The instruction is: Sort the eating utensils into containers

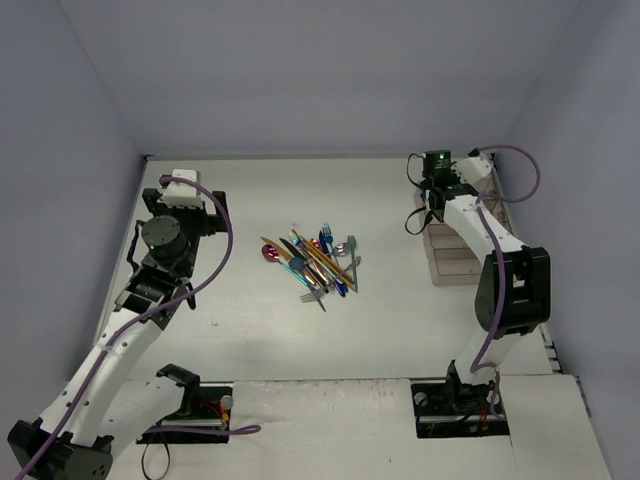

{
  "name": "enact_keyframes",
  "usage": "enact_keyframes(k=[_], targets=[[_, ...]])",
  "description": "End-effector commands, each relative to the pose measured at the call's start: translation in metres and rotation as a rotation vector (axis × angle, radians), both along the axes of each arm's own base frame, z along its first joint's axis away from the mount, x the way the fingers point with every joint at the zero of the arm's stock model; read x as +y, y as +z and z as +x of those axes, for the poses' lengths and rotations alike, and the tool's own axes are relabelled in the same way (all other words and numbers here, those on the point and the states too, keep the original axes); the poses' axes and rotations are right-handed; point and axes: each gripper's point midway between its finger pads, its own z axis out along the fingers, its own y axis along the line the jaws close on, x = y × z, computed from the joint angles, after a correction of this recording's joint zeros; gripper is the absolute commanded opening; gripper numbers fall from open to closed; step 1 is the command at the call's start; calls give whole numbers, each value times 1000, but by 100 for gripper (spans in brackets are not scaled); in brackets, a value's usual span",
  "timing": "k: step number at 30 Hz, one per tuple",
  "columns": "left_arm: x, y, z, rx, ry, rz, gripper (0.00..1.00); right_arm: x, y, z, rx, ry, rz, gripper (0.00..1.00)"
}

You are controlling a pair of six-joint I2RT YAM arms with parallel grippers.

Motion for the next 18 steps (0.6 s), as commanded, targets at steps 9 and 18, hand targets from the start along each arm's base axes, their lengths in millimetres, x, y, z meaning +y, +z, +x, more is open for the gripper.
enact_keyframes(k=[9, 18], targets=[[-3, 25, 0, -88, -12, -43, 90, -27, -20, 44, -112, -241, 185, 0], [-4, 26, -1, -91, -19, -47, 90, -30, -38, 63, -123, -280, 292, 0]])
